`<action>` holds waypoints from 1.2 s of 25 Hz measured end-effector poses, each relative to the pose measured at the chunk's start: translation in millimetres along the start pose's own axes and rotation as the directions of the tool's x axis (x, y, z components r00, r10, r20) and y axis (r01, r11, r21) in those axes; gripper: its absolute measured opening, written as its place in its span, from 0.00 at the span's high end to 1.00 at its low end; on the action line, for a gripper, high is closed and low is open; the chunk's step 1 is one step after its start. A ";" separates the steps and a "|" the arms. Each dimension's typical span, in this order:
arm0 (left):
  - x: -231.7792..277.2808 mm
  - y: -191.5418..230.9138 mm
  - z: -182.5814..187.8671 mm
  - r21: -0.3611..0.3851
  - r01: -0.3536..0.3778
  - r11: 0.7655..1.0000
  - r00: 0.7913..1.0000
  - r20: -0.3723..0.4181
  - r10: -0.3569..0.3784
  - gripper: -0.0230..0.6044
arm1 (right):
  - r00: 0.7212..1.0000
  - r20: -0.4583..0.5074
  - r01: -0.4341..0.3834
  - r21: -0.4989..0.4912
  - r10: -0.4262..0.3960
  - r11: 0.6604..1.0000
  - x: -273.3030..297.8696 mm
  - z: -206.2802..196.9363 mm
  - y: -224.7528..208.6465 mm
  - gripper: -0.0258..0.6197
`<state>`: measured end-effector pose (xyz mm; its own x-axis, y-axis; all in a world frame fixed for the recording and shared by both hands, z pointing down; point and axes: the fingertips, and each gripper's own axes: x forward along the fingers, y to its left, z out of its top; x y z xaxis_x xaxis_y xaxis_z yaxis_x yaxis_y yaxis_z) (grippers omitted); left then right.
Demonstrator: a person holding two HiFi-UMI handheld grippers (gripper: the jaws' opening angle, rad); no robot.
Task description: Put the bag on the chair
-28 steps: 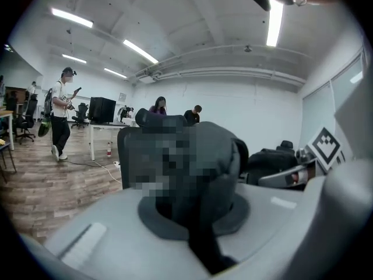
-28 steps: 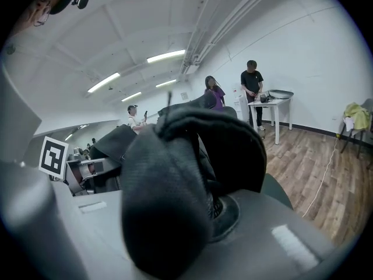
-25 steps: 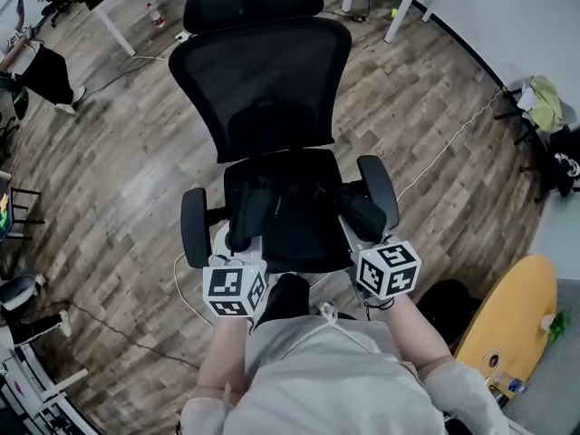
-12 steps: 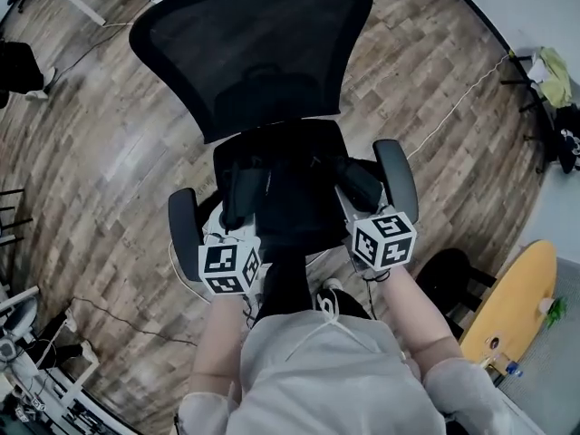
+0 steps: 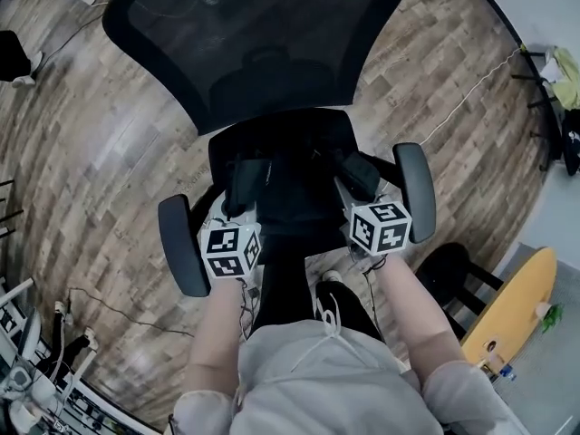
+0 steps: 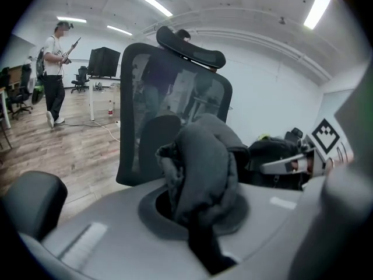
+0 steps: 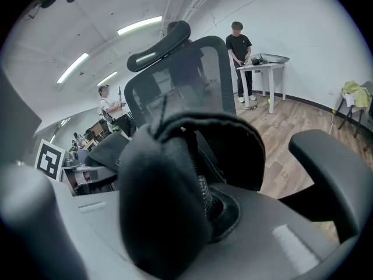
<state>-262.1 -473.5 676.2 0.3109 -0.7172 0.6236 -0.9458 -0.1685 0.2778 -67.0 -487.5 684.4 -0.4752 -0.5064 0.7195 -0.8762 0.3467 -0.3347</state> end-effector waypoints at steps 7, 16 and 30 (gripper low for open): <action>33.1 25.0 -41.0 -0.007 -0.018 1.000 0.996 -0.084 0.017 0.91 | 0.999 -0.033 0.004 -0.008 -0.004 1.000 47.3 -27.5 -13.3 0.91; 49.4 32.5 -66.3 0.008 -0.003 1.000 0.991 -0.130 0.004 0.91 | 0.998 -0.051 0.031 0.007 -0.031 0.999 65.7 -50.9 -27.6 0.91; 70.4 46.6 -122.1 0.034 -0.024 0.999 0.971 -0.238 0.031 0.89 | 0.978 -0.126 0.166 0.003 -0.164 0.986 91.2 -94.1 -50.7 0.87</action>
<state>-272.8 -449.3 822.3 0.2947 -0.5408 0.7879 -0.9556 -0.1740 0.2380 -58.4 -477.0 824.3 -0.3109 -0.4527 0.8357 -0.9432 0.2551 -0.2127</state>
